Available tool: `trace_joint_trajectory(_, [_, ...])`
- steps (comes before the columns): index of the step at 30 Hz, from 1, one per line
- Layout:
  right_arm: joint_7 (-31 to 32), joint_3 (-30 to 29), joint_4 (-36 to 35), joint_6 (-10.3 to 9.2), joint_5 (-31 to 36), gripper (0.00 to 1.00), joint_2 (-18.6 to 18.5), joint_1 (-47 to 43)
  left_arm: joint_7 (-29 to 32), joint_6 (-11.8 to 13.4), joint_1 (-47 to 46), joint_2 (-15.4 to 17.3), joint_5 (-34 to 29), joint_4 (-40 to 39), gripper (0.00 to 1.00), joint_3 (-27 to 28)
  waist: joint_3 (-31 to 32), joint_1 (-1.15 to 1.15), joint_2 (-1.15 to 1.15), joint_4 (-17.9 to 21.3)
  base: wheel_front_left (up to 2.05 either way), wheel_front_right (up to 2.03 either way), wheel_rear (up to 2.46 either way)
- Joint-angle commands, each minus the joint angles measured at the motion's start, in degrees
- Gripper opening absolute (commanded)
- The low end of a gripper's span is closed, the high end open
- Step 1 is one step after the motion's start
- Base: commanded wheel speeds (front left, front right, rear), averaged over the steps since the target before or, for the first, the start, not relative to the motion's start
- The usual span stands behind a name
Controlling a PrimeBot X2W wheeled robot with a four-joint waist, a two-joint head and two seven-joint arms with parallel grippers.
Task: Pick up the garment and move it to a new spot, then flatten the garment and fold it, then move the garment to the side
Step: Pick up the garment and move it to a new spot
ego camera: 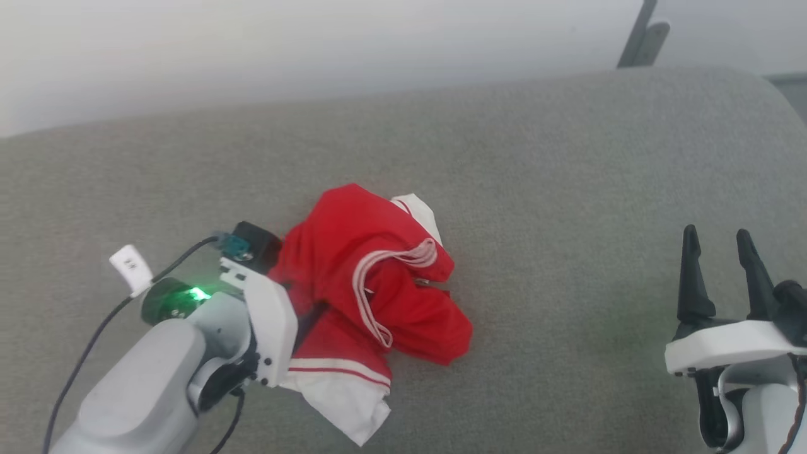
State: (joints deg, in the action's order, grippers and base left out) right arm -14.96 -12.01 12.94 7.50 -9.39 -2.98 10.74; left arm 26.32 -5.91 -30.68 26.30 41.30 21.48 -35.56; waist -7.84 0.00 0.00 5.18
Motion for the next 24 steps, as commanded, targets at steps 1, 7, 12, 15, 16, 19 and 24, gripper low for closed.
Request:
trace_joint_trajectory(1, [-0.3,0.1,-0.3,-0.02,0.1,1.0,0.0,-0.6,-1.3,-0.3,1.4,0.8,-0.4,-0.9,1.0,0.6,1.7,0.0,0.0,-1.3,0.0,0.0,0.0])
trace_joint_trajectory(7, [-0.3,1.4,0.1,-0.01,-0.8,1.0,-1.1,-2.1,-8.5,0.5,4.9,3.6,0.1,-3.9,1.0,3.9,4.5,0.0,0.0,-3.0,0.0,0.0,0.0])
trace_joint_trajectory(12, [-0.3,2.1,0.4,-0.02,-1.7,1.0,-1.8,-3.7,-18.4,2.6,10.2,5.9,-0.4,-6.8,1.0,8.1,7.1,0.0,0.0,-4.4,0.0,0.0,0.0])
trace_joint_trajectory(15, [-0.3,2.7,0.7,-0.02,-2.2,1.0,-2.4,-4.7,-25.0,4.3,14.9,7.6,-0.6,-8.5,1.0,11.1,8.7,0.0,0.0,-5.6,0.0,0.0,0.0])
trace_joint_trajectory(16, [-0.3,2.8,0.7,-0.01,-2.2,1.0,-2.6,-4.9,-26.3,4.9,16.1,7.8,-0.2,-8.8,1.0,11.9,8.9,0.0,0.0,-5.8,0.0,0.0,0.0])
trace_joint_trajectory(19, [-0.3,3.0,0.6,-0.02,-2.3,1.0,-2.9,-5.5,-30.6,5.7,19.2,8.9,-0.5,-9.5,1.0,13.8,9.6,0.0,0.0,-6.7,0.0,0.0,0.0])
trace_joint_trajectory(24, [-0.3,3.0,0.5,-0.02,-2.4,1.0,-3.0,-5.9,-36.3,6.8,24.0,9.9,0.7,-9.5,1.0,16.8,10.3,0.0,0.0,-8.0,0.0,0.0,0.0])
